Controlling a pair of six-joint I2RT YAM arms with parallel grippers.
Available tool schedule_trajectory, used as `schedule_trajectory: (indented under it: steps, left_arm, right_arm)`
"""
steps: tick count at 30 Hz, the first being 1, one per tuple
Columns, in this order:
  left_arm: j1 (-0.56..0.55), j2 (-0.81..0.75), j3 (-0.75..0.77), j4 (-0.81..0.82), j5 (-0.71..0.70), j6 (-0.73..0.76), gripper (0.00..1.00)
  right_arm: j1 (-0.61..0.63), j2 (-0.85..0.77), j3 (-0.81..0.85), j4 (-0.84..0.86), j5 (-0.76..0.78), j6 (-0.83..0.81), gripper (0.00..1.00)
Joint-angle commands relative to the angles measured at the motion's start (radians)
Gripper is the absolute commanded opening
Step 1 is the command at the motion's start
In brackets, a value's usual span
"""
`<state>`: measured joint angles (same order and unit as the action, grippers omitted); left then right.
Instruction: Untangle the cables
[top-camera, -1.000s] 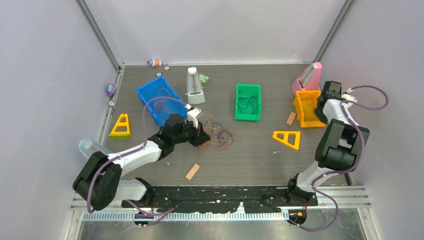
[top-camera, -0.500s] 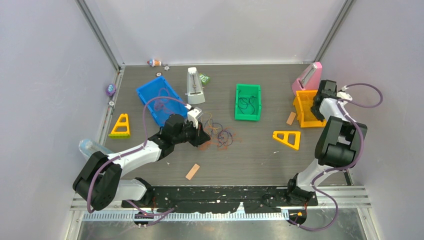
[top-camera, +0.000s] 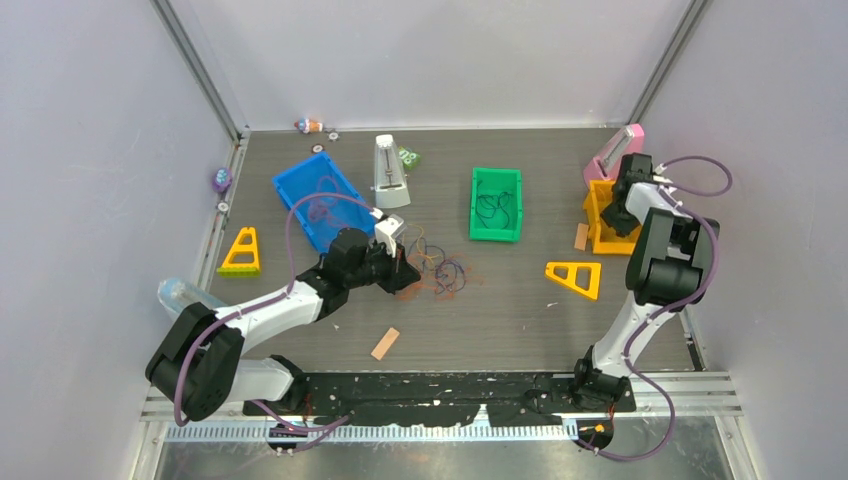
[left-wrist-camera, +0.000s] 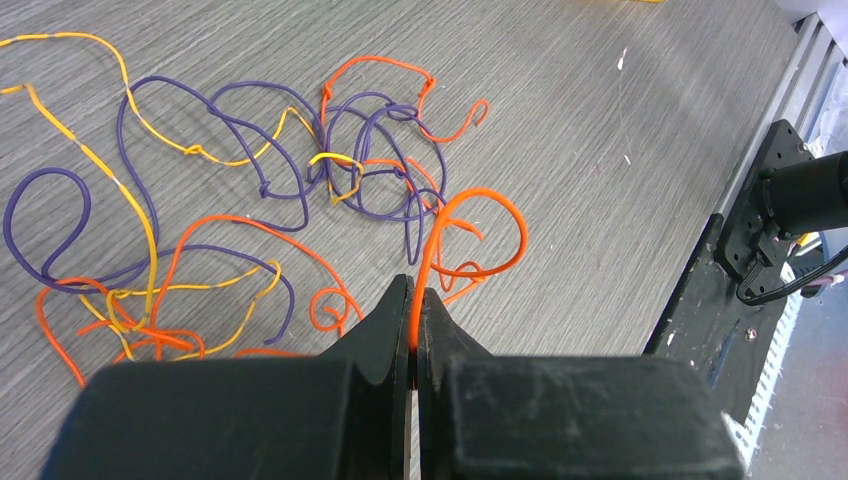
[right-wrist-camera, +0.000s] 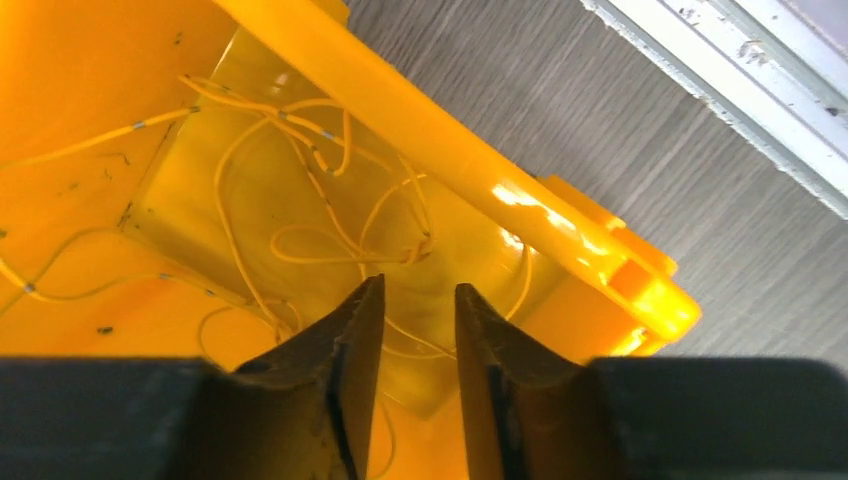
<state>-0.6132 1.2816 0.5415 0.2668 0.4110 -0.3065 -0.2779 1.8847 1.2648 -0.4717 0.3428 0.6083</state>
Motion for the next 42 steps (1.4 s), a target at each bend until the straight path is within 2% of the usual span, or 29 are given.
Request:
schedule_trajectory:
  steps: [1, 5, 8, 14, 18, 21, 29, 35, 39, 42]
  left_arm:
    - [-0.003, -0.018, 0.029, 0.014, -0.008, 0.017, 0.00]
    - [-0.004, -0.018, 0.029, 0.015, -0.005, 0.016, 0.00]
    - [-0.005, -0.015, 0.028, 0.015, -0.004, 0.016, 0.00]
    - [-0.004, -0.014, 0.030, 0.014, -0.006, 0.017, 0.00]
    - [-0.004, -0.021, 0.029, 0.011, -0.008, 0.019, 0.00]
    - [-0.004, -0.021, 0.028, 0.011, -0.005, 0.019, 0.00]
    - [-0.004, -0.031, 0.025, 0.014, 0.000, 0.015, 0.00]
    - [-0.010, -0.040, 0.025, 0.012, 0.008, 0.009, 0.00]
    - [-0.019, -0.068, 0.058, -0.057, -0.004, 0.017, 0.00]
    - [-0.030, -0.099, 0.091, -0.148, -0.029, 0.028, 0.00]
  right_arm:
    - [-0.004, -0.134, 0.019, -0.013, -0.001, -0.008, 0.45]
    - [-0.003, -0.229, 0.000, -0.010, -0.035, -0.020, 0.54]
    - [-0.002, -0.315, -0.015, -0.005, -0.049, -0.035, 0.77]
    - [0.003, -0.461, -0.073, 0.011, -0.156, -0.042, 1.00]
    - [0.080, -0.578, -0.174, 0.079, -0.223, -0.095, 0.95]
    - [0.197, -0.664, -0.240, 0.121, -0.298, -0.166, 0.95]
    - [0.451, -0.819, -0.512, 0.361, -0.614, -0.244, 0.97]
    - [0.621, -0.848, -0.717, 0.599, -0.678, -0.303, 0.98]
    - [0.714, -0.843, -0.801, 0.741, -0.733, -0.314, 1.00]
    - [0.762, -0.790, -0.809, 0.767, -0.648, -0.314, 0.94]
